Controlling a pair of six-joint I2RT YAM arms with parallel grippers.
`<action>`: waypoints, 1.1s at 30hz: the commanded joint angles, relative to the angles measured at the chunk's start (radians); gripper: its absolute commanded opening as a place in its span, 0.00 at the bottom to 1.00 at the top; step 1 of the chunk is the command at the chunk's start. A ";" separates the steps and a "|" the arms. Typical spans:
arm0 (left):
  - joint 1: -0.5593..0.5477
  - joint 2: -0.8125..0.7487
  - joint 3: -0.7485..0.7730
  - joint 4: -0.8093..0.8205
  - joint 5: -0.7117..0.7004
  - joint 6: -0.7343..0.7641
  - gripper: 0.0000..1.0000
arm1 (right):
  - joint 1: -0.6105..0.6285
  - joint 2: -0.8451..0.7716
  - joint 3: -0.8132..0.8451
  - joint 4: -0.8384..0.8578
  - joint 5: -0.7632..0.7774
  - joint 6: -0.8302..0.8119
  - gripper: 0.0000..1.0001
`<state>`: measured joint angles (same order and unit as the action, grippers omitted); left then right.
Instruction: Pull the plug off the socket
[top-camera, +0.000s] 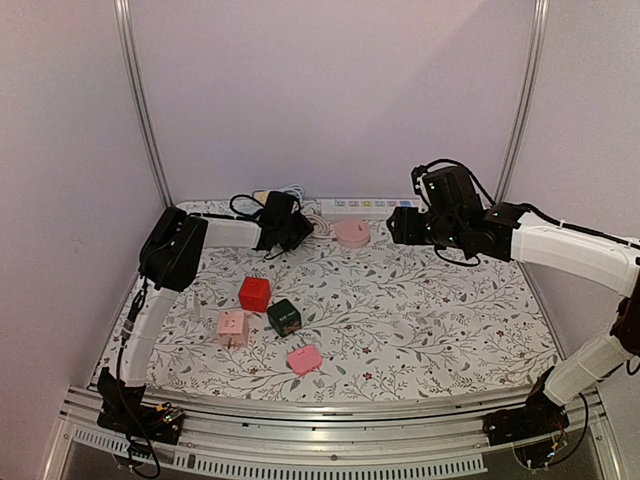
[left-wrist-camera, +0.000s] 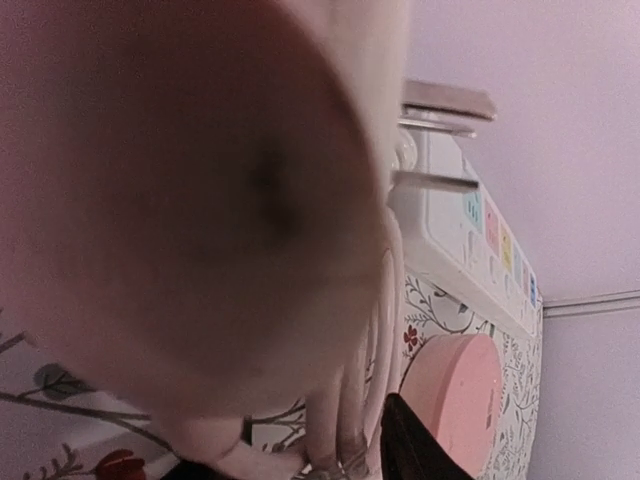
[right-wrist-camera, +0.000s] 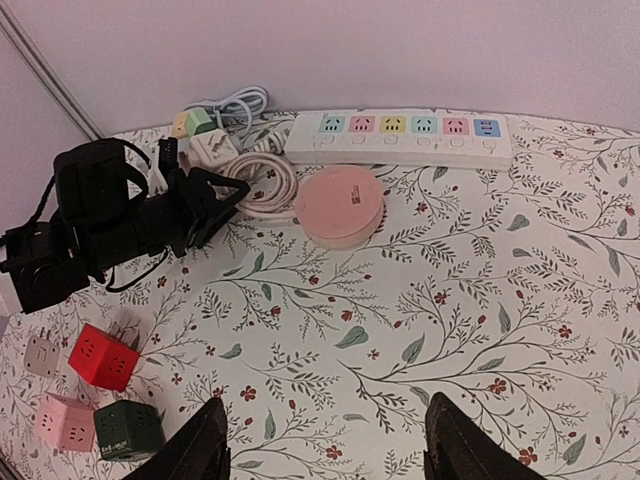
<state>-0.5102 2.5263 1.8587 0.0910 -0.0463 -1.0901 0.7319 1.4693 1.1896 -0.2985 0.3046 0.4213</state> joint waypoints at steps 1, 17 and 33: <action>0.014 0.049 0.072 -0.028 -0.001 0.006 0.40 | -0.005 -0.018 -0.023 -0.004 0.016 -0.013 0.65; -0.013 -0.159 -0.116 0.062 0.017 0.094 0.00 | -0.005 -0.038 -0.040 -0.004 0.025 -0.015 0.64; -0.180 -0.650 -0.612 0.120 0.013 0.108 0.00 | -0.006 -0.100 -0.094 -0.021 -0.005 0.028 0.63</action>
<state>-0.6239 1.9705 1.2984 0.1295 -0.0196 -0.9951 0.7319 1.4086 1.1172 -0.2993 0.3061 0.4305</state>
